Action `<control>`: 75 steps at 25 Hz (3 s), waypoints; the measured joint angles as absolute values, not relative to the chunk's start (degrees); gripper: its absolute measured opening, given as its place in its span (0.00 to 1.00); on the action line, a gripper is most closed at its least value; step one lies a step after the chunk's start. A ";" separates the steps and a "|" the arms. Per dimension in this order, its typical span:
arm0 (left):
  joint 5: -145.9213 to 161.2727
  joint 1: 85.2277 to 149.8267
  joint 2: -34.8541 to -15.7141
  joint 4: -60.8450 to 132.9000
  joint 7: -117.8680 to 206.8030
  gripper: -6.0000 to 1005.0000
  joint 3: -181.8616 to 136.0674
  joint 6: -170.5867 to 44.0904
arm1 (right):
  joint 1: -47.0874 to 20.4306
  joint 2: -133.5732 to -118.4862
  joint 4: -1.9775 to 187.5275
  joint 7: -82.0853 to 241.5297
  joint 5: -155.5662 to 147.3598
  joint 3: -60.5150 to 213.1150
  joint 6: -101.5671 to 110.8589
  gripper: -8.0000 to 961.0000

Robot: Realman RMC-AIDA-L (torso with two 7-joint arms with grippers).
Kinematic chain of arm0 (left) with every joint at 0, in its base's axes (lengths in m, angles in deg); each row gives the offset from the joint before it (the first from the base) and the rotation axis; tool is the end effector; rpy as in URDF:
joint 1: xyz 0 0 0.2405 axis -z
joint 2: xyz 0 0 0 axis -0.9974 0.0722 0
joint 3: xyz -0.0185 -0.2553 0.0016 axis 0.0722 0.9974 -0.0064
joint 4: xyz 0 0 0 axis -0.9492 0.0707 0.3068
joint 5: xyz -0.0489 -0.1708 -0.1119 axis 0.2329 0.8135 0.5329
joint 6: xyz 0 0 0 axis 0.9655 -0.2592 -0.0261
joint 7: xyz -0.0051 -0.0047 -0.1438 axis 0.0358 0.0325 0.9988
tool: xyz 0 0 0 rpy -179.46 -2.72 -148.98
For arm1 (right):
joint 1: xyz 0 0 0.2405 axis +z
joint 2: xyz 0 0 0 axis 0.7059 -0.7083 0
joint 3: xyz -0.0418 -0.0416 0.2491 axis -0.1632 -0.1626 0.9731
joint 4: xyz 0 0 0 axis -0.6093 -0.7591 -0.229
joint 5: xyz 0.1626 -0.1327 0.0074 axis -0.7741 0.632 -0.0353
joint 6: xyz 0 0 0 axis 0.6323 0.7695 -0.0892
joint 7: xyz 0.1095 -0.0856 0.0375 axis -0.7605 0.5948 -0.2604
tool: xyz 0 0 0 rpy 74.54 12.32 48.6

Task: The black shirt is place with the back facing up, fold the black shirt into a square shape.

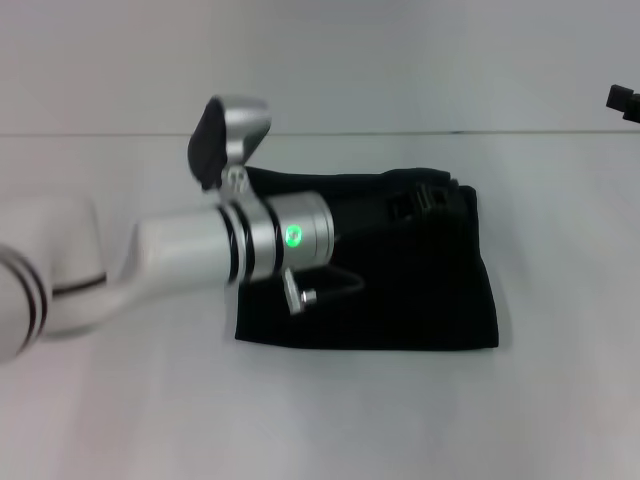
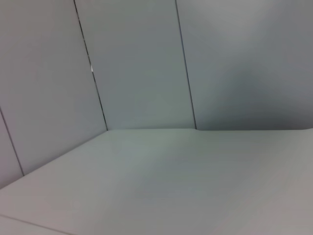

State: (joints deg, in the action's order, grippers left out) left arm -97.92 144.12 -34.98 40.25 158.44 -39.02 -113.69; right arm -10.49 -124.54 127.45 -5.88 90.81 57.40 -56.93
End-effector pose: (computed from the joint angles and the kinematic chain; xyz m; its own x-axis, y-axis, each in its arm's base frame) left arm -0.1392 0.3992 -0.1227 0.1179 0.8536 0.5074 0.8967 -0.3110 0.3150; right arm 0.2951 0.4083 0.1152 0.6660 -0.3009 -0.6826 -0.7143 -0.5209 -0.4673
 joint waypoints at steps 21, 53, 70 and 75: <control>-96.23 128.33 -34.00 59.34 135.70 0.70 -52.50 -146.64 | -5.17 -122.80 125.48 -40.83 105.90 47.51 -59.07 0.87; -103.95 126.19 -33.50 68.35 121.63 0.93 -61.85 -145.08 | 3.26 -127.15 110.75 -46.65 109.86 39.83 -44.61 0.83; -103.90 126.20 -33.59 68.36 121.85 0.93 -61.85 -144.14 | 3.50 -128.00 112.12 -46.82 109.58 38.65 -46.36 0.53; -103.91 126.20 -33.59 68.36 121.85 0.93 -61.82 -143.98 | 3.29 -127.97 112.19 -45.88 109.47 38.79 -46.53 0.32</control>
